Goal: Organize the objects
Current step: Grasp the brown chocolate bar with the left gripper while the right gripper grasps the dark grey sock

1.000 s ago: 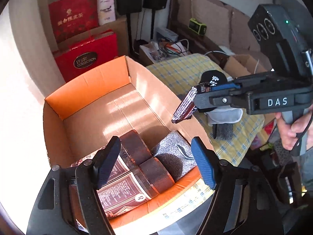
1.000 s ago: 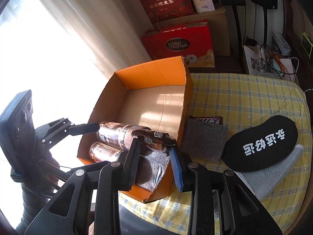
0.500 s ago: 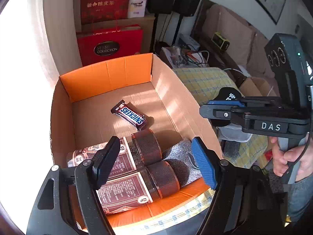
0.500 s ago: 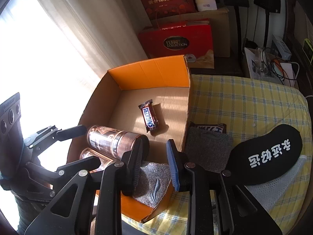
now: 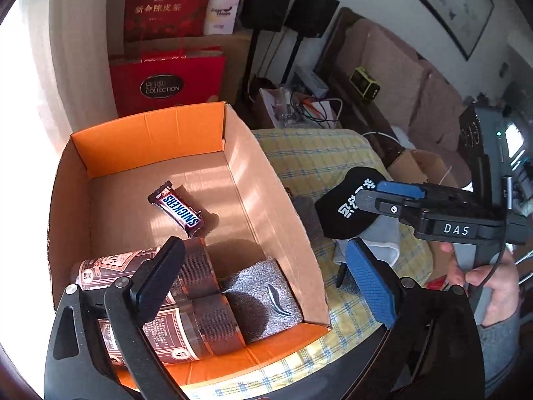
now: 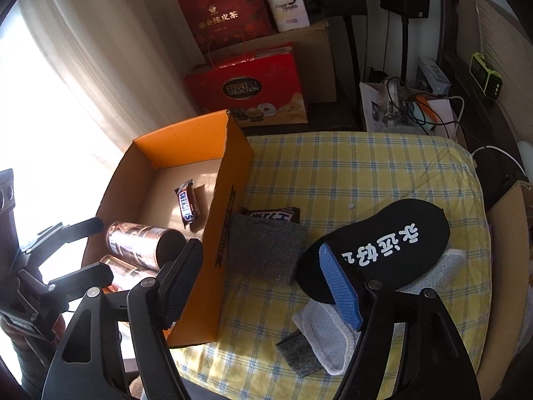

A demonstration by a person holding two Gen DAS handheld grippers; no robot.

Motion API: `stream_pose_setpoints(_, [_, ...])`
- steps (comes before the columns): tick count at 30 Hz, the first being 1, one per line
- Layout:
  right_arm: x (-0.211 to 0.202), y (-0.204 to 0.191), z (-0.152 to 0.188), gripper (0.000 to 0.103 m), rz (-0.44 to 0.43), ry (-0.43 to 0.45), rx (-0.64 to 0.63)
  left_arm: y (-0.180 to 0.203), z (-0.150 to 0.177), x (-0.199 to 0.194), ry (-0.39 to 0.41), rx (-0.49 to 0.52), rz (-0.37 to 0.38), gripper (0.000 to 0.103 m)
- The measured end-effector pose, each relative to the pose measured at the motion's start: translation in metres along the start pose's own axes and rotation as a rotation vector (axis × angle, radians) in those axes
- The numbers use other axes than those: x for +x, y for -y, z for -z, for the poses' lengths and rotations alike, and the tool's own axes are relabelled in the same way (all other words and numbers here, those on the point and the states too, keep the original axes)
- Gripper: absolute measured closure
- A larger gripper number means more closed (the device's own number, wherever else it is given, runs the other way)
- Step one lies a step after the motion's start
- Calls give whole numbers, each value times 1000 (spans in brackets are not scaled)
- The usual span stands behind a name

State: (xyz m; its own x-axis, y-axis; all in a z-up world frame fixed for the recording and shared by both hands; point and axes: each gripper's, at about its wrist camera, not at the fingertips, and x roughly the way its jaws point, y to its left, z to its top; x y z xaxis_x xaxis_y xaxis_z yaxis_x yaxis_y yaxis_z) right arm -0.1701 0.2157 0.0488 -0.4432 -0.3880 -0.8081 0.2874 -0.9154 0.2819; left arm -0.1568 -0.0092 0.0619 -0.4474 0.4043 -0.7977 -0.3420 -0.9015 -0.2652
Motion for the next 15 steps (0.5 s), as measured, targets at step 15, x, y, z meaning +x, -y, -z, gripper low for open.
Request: stream_pose_setpoints(15, [65,26,23,45,-67,-113,42,19,-10,19,-17,-48,-4,6])
